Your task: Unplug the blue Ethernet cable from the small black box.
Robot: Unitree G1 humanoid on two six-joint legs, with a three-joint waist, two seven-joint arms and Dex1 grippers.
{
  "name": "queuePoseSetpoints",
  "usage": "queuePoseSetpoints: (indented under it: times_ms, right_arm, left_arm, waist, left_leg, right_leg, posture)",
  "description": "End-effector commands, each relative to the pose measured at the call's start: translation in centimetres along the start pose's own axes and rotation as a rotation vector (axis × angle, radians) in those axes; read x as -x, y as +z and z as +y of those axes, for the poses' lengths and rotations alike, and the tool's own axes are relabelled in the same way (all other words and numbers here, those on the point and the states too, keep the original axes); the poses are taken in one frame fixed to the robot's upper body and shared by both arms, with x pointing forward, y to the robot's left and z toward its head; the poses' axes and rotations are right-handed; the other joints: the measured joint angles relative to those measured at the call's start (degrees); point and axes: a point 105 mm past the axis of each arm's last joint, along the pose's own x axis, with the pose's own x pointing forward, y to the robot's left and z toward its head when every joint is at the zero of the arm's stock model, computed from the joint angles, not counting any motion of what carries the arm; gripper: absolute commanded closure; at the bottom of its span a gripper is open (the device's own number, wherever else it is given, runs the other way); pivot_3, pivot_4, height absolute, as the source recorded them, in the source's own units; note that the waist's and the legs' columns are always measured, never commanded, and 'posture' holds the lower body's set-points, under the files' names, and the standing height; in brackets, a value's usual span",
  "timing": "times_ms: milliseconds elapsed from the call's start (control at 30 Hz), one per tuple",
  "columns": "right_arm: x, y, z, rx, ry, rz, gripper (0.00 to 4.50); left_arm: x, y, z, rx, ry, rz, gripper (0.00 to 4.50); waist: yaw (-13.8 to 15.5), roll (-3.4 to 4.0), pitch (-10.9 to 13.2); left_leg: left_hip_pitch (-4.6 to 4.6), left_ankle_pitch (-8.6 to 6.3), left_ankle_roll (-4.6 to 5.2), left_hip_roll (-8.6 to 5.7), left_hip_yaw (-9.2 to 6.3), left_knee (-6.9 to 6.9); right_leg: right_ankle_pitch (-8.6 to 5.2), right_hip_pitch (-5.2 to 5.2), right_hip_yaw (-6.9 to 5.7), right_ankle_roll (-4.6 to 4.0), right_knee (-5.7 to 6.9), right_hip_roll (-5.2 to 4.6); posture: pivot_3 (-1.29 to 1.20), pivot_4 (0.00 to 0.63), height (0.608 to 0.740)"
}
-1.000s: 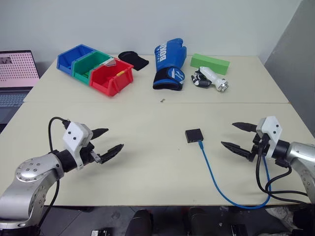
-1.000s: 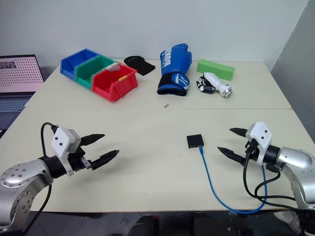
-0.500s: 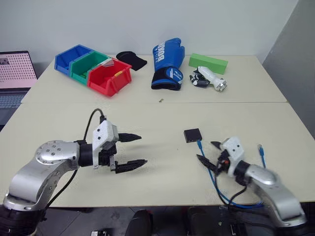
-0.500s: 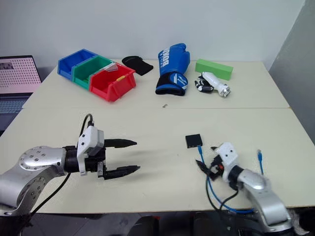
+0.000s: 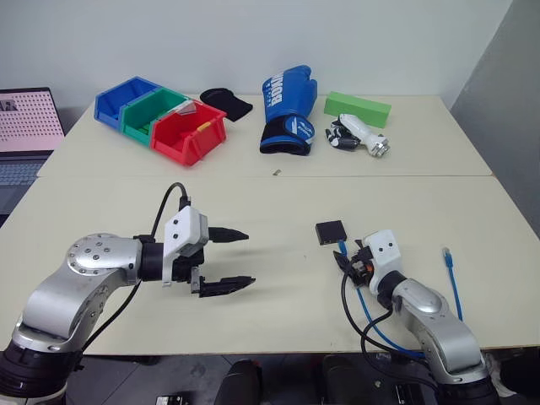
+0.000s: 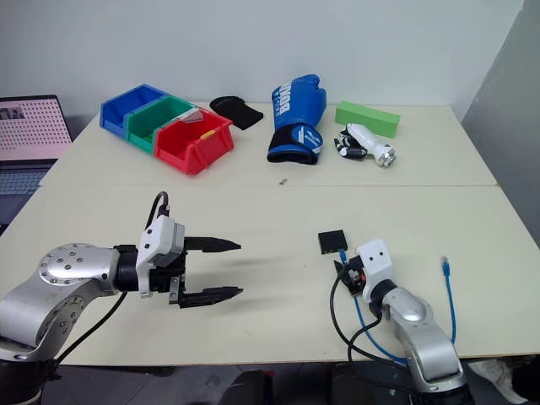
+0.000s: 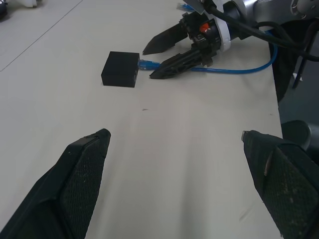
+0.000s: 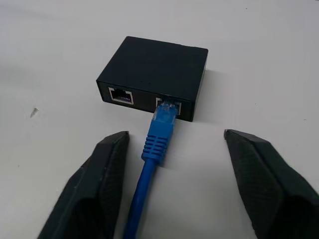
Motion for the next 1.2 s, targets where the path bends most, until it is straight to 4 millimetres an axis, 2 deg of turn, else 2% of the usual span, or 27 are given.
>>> queuePoseSetpoints:
  times_ms: [33, 167, 333, 500, 600, 767, 867, 1200]
  right_arm:
    - [0.1, -0.2, -0.8, 0.032, -0.023, 0.040, 2.39]
    - [0.1, 0.7, -1.0, 0.078, 0.011, 0.023, 3.22]
    - [0.3, 2.0, -0.6, 0.219, 0.155, -0.021, 4.39]
    - [1.2, 6.9, 2.1, 0.670, 0.562, -0.245, 4.39]
    - [1.5, 8.4, 3.4, 0.835, 0.706, -0.325, 4.39]
    - [1.5, 10.9, 5.2, 0.979, 0.859, -0.428, 4.39]
    - [1.6, 11.7, 6.1, 1.046, 0.917, -0.459, 4.39]
    - [1.4, 13.6, 6.9, 1.106, 0.924, -0.530, 4.39]
  left_arm:
    - [-0.1, 0.5, 0.5, -0.032, 0.024, -0.015, 0.00]
    - [-0.1, 0.4, 0.9, -0.031, 0.042, -0.012, 0.00]
    - [-0.3, 0.4, 1.4, -0.003, 0.057, -0.042, 0.00]
    - [-0.1, 2.0, 1.5, 0.290, -0.045, -0.202, 0.00]
    - [-0.1, 2.0, 1.1, 0.375, -0.090, -0.214, 0.00]
    - [-0.6, 2.4, 0.7, 0.480, -0.127, -0.267, 0.00]
    - [-1.0, 2.6, 0.6, 0.530, -0.131, -0.300, 0.00]
    - [-1.3, 2.7, 0.2, 0.631, -0.138, -0.358, 0.00]
  waist:
    - [0.00, 0.00, 0.00]
    - [0.04, 0.00, 0.00]
    - [0.08, 0.00, 0.01]
    - [-0.15, 0.02, 0.09]
    - [-0.87, -0.01, 0.12]
    - [-0.94, -0.05, 0.13]
    - [-0.92, -0.05, 0.13]
    - [-0.02, -0.08, 0.12]
  left_leg:
    - [0.00, 0.00, 0.00, 0.00, 0.00, 0.00]
    - [0.00, 0.00, 0.00, -0.01, 0.00, 0.00]
    - [-0.03, 0.00, 0.00, -0.04, 0.03, 0.03]
    - [-0.03, 0.00, 0.01, -0.08, 0.11, 0.04]
    - [-0.01, -0.01, 0.02, -0.05, 0.11, 0.07]
    - [-0.11, -0.01, 0.01, 0.06, -0.08, 0.03]
    - [-0.08, -0.01, 0.01, 0.06, -0.10, 0.12]
    - [-0.08, 0.00, 0.00, 0.04, -0.21, 0.16]
  right_leg:
    - [0.00, 0.00, -0.01, 0.00, 0.00, 0.00]
    - [0.00, 0.00, -0.02, 0.00, 0.00, 0.00]
    - [0.00, 0.00, -0.07, 0.01, -0.01, -0.04]
    - [0.00, -0.01, -0.10, 0.02, -0.01, 0.02]
    - [0.00, -0.03, -0.11, 0.02, 0.01, 0.17]
    - [-0.04, -0.06, -0.10, -0.07, 0.03, 0.12]
    - [-0.03, -0.08, -0.10, -0.06, 0.10, -0.05]
    - [-0.03, -0.02, -0.10, -0.05, 0.07, -0.16]
  posture:
    - [0.00, 0.150, 0.740]
    - [0.00, 0.150, 0.740]
    - [0.00, 0.150, 0.740]
    - [0.00, 0.150, 0.740]
    - [0.00, 0.150, 0.740]
    - [0.00, 0.150, 0.740]
    - [0.00, 0.150, 0.740]
    - [0.00, 0.150, 0.740]
